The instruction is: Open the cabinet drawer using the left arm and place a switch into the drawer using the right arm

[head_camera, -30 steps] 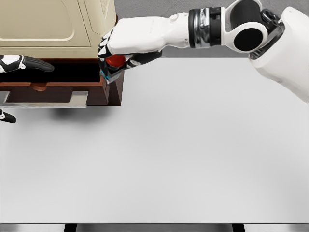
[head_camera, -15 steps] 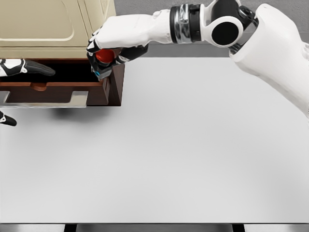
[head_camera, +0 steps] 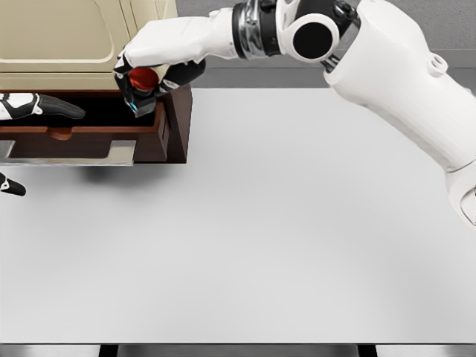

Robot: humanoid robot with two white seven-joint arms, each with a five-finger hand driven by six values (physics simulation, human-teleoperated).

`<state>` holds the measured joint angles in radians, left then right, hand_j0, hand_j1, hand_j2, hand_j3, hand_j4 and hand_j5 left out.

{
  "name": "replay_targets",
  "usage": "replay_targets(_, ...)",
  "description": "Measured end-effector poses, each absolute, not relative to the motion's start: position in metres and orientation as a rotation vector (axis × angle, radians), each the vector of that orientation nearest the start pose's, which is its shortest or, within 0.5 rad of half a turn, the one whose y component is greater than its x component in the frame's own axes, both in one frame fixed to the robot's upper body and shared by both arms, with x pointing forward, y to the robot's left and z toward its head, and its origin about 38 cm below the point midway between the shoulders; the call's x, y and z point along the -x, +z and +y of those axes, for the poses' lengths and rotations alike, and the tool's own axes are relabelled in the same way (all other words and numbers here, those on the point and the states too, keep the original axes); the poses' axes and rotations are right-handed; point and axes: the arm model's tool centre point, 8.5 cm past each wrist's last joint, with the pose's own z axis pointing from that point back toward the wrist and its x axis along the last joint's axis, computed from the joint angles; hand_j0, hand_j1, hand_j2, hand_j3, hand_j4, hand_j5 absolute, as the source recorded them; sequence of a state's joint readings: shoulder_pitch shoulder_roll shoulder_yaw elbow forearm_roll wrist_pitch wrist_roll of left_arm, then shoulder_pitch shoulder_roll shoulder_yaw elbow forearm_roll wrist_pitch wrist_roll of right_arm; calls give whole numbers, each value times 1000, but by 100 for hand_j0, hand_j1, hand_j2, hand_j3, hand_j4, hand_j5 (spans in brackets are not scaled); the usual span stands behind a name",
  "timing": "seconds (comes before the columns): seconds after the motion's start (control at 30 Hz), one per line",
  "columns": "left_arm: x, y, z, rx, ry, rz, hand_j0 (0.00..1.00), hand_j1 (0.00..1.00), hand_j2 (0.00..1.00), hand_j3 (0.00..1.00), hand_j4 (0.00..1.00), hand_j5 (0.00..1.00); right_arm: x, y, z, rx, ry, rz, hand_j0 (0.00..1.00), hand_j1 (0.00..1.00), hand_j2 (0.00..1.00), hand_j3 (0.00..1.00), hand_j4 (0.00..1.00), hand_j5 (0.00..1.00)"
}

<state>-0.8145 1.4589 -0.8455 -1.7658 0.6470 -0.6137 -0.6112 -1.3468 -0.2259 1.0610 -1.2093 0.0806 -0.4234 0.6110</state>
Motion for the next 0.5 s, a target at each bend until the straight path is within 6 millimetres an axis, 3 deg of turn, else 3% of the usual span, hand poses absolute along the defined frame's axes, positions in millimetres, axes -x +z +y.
replay_targets(0.5,-334,363,378,69,-1734,-1599,100,100,100,100,100,100,-486,372,20,-72,-2701,2069,46,46,46,46,46,46)
